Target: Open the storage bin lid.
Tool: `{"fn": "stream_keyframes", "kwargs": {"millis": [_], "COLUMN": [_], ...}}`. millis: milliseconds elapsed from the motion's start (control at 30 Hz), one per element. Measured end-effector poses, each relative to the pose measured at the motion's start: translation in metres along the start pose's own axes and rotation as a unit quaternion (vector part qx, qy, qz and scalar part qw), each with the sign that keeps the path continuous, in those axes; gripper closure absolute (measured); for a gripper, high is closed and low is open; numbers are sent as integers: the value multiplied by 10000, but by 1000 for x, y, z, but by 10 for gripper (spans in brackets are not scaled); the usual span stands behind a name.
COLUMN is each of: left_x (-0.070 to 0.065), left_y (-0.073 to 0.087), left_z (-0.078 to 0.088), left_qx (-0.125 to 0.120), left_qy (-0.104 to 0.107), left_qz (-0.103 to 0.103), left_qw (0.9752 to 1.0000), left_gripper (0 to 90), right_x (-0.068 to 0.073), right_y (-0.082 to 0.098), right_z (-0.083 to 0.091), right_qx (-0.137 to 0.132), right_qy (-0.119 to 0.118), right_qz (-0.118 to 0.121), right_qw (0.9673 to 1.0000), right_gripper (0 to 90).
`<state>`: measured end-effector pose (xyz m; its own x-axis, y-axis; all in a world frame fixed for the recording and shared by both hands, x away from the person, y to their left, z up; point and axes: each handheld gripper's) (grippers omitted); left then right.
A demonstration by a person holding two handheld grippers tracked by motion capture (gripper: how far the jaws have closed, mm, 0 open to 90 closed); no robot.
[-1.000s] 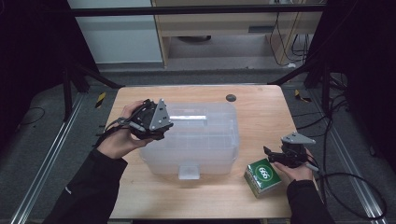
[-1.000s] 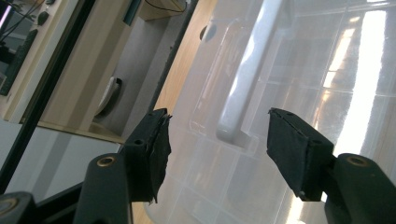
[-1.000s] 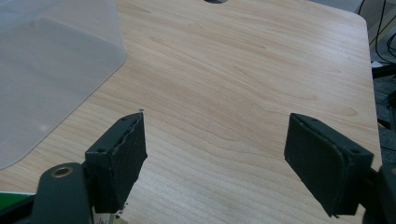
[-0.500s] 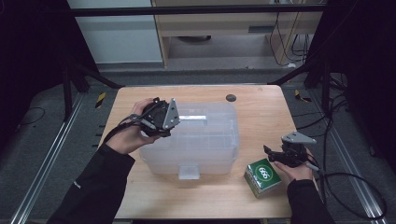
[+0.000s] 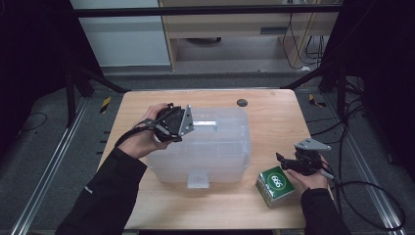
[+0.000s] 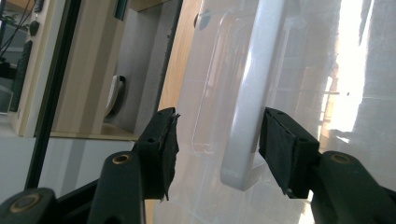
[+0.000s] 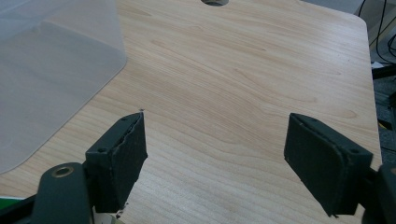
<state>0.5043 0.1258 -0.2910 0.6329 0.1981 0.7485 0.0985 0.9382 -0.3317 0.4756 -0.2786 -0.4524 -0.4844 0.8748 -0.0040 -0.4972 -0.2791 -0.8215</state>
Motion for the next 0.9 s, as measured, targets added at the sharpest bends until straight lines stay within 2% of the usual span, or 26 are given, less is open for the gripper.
{"fn": "stream_keyframes", "kwargs": {"millis": [167, 333, 667, 900], "left_x": [-2, -2, -5, -7], "left_y": [0, 0, -3, -3], "left_z": [-3, -5, -11, -10], "left_qx": [62, 63, 138, 234], "left_qy": [36, 47, 63, 39], "left_qz": [-100, -95, -222, -337], "left_qw": [9999, 9999, 9996, 9992], "left_gripper": [495, 523, 587, 634], "right_x": [0, 0, 0, 0], "right_y": [0, 0, 0, 0], "right_z": [-1, -1, -1, -1], "right_qx": [4, 7, 6, 13], "right_qy": [-7, -19, -29, -46], "right_qz": [13, 11, 10, 14], "right_qw": [10000, 10000, 10000, 10000], "right_gripper": [216, 216, 220, 222]}}
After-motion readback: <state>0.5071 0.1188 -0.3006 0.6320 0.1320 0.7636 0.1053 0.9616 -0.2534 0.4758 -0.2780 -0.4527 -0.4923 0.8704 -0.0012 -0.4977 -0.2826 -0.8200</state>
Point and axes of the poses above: each handheld gripper's, and its own axes: z roughly backward along the jaws, y roughly out of its underside, x roughly to its left, and after that the axes turned 7 degrees about -y, right-handed
